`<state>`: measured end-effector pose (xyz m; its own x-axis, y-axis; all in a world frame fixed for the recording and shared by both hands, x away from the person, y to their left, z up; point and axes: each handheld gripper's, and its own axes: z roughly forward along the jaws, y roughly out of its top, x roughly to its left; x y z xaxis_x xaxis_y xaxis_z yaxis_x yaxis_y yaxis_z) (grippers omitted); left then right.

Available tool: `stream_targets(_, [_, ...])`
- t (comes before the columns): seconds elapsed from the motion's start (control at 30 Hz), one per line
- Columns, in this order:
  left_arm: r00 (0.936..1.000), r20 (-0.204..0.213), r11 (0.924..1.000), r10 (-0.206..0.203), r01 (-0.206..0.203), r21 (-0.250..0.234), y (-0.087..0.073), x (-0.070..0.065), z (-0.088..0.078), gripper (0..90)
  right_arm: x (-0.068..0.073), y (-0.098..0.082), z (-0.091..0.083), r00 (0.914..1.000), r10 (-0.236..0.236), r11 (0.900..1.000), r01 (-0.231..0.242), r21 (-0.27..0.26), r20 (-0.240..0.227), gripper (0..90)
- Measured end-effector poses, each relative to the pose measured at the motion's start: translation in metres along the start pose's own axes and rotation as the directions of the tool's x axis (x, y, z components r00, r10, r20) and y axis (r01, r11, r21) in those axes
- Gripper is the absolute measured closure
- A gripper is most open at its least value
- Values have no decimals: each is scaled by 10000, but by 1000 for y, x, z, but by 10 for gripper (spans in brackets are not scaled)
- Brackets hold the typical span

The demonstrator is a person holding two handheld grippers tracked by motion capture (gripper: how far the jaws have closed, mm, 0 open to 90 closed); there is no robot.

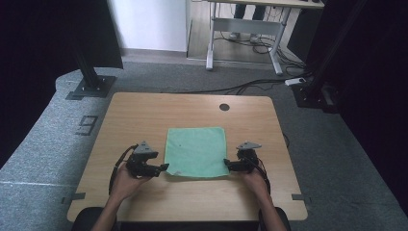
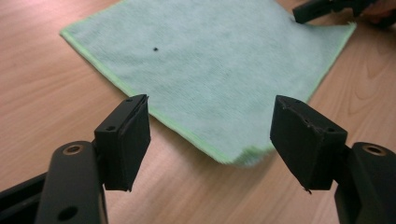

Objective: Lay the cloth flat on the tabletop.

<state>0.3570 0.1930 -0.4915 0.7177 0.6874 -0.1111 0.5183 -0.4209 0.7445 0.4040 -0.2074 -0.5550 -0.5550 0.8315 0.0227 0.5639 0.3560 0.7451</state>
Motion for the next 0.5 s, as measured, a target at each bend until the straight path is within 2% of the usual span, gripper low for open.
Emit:
stream_targets(0.2, [9992,-241,9989,-324,332,343,-2,14,17,233,0,0,-1,9999,70,10000,-69,29,-79,140])
stream_targets(0.3, [9982,-276,9977,-525,536,411,-8,19,22,215,-3,0,-3,9986,298,9995,-300,-25,-444,139])
stream_targets(0.43, [9971,-231,9971,-723,729,228,-16,22,18,181,-7,-1,-10,9977,294,9995,-298,-57,-605,137])
stream_targets(0.5, [9965,-344,9969,-756,763,197,-21,24,13,179,-8,0,-15,9978,295,9994,-305,-150,-595,136])
